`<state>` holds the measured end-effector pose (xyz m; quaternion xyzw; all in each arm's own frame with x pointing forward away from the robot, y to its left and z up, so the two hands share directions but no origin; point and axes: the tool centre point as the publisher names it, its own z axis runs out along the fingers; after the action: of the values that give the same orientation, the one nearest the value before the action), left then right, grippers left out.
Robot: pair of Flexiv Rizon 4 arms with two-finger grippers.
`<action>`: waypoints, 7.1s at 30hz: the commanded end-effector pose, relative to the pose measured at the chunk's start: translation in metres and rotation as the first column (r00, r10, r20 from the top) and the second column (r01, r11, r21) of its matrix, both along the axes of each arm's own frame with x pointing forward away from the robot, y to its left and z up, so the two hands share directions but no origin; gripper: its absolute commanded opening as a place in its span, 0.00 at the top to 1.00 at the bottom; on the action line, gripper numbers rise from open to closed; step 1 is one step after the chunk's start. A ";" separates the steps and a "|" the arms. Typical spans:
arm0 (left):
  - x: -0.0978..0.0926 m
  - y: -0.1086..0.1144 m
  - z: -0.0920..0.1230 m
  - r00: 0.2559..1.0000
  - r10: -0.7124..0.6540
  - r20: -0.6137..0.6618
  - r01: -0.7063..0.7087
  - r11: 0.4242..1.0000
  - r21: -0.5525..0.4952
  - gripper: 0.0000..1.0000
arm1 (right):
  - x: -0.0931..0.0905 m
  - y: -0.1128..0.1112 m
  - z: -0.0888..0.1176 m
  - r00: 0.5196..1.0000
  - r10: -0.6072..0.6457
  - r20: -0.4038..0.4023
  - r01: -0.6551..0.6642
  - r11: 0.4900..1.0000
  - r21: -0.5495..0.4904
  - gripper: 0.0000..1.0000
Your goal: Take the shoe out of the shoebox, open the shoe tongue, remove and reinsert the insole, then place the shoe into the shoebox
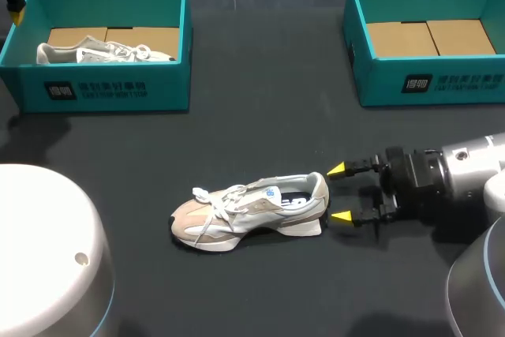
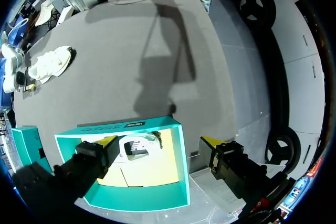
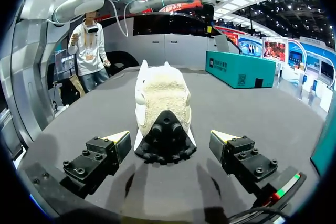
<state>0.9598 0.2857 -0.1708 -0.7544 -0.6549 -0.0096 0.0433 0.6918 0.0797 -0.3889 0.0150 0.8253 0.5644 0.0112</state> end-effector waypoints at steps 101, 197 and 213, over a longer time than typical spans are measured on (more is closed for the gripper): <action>0.000 0.001 0.000 1.000 -0.001 0.001 0.001 1.000 0.001 0.00 | 0.001 0.062 -0.022 0.999 0.019 0.046 -0.017 0.999 -0.038 1.00; -0.259 -0.256 -0.012 -0.974 0.202 0.105 -0.214 -0.968 -0.130 0.00 | 0.001 0.062 -0.022 0.999 0.019 0.046 -0.017 0.999 -0.038 1.00; -0.272 -0.310 -0.033 -0.994 0.073 0.086 -0.087 -0.980 -0.176 0.00 | 0.001 0.062 -0.022 0.999 0.019 0.046 -0.017 0.999 -0.038 1.00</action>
<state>0.6830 -0.0196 -0.2037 0.6237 -0.7802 -0.0433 -0.0189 0.6934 0.1418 -0.4114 -0.0063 0.8340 0.5511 0.0253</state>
